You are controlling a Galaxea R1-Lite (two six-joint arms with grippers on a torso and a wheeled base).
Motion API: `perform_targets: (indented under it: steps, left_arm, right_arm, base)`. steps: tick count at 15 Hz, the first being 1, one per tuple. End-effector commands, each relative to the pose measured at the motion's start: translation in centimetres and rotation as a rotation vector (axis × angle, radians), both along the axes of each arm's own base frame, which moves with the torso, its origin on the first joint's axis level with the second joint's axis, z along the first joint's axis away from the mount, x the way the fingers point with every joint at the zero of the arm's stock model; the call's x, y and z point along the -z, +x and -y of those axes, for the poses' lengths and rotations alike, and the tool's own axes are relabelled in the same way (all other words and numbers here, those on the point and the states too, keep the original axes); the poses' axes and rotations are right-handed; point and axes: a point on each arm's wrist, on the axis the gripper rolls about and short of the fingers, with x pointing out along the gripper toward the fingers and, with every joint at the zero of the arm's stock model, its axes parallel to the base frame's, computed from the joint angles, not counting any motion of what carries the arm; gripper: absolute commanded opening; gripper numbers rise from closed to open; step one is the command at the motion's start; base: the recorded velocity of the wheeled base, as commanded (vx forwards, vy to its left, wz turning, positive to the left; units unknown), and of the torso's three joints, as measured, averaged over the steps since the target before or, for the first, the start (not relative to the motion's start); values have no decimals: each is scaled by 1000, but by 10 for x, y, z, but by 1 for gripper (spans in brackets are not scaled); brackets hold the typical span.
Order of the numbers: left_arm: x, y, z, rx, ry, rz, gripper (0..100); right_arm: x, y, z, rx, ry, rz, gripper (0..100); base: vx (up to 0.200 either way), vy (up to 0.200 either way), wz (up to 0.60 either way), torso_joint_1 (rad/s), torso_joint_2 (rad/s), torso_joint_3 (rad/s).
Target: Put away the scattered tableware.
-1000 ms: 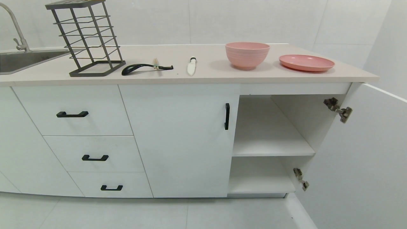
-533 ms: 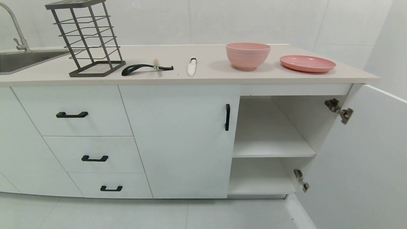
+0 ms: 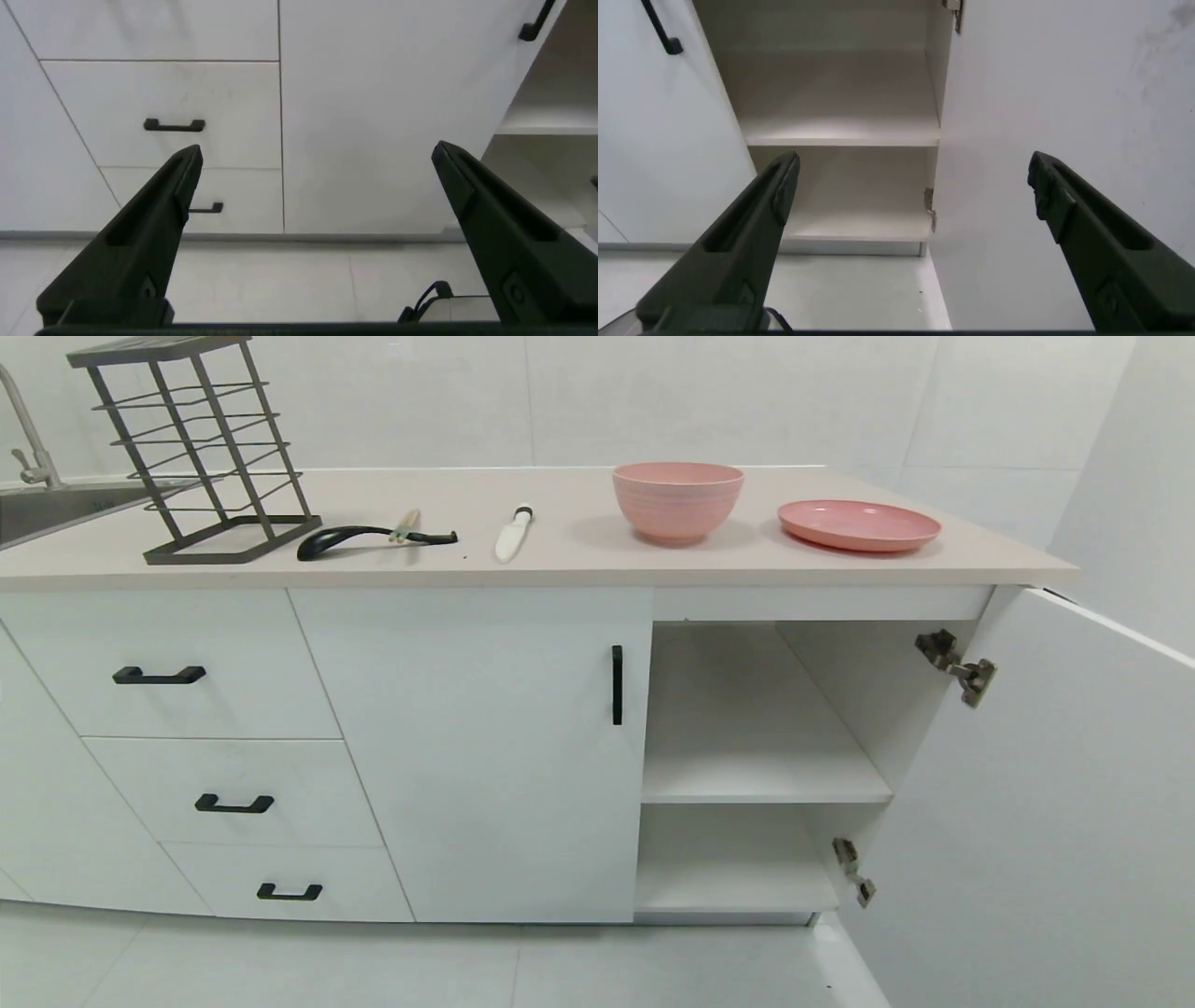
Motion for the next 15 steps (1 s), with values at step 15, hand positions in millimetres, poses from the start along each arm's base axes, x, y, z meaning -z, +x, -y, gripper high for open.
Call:
perform_targets:
  steps: [15]
  left_arm:
    - [0, 0, 0, -1, 2, -2, 100]
  right_arm:
    - [0, 0, 0, 0, 0, -3, 100]
  base:
    - [80, 0, -120, 2, 2, 2]
